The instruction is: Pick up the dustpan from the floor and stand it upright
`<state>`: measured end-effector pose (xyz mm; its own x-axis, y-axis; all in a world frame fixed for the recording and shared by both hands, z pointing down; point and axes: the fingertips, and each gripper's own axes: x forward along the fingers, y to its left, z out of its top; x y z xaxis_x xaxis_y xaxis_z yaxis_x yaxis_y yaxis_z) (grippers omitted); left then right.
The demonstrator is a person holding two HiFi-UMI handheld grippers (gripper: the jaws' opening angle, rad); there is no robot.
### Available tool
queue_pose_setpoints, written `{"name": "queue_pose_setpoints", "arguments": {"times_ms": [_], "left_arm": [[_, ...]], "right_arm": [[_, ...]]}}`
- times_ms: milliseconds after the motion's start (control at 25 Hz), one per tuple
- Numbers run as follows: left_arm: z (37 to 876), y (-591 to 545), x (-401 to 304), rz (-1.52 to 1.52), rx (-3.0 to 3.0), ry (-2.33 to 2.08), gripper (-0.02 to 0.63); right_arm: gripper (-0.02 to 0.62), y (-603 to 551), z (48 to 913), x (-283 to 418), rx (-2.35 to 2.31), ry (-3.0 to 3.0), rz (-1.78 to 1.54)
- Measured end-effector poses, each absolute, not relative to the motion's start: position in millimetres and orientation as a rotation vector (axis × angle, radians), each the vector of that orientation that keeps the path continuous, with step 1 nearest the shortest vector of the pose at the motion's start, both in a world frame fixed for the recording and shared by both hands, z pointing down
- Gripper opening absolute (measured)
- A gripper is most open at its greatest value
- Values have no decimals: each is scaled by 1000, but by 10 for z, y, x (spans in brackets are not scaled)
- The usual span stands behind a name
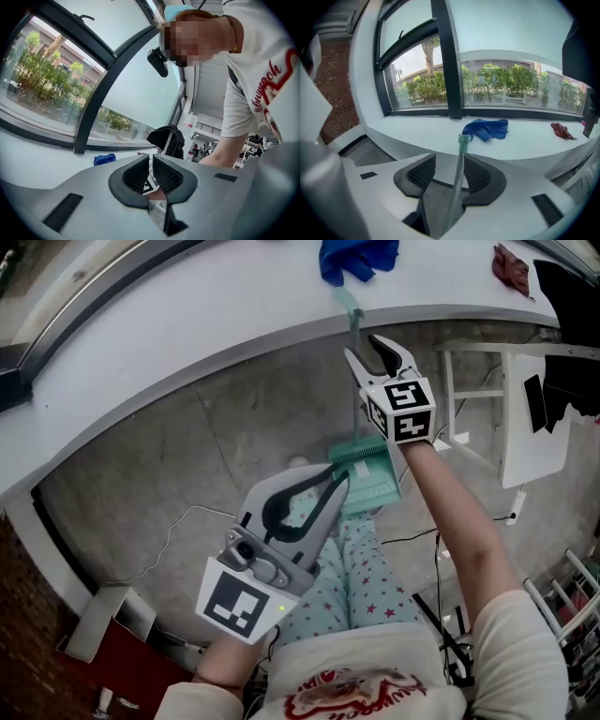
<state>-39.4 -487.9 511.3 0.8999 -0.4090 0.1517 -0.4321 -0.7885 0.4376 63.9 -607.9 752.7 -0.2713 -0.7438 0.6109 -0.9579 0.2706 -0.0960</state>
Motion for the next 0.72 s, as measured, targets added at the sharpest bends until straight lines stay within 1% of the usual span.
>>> {"name": "queue_pose_setpoints", "arguments": {"times_ms": [280, 600, 720], "left_arm": [[5231, -4822, -540, 96, 2570, -625, 40], [5287, -4864, -696, 107, 2550, -662, 40], [5292, -4857, -722, 106, 2548, -664, 40]], "right_arm": [[181, -6264, 7968, 743, 1524, -1985, 692], [181, -6367, 8263, 808, 1528, -1886, 772], [170, -6376, 8333, 838, 1550, -1863, 830]]}}
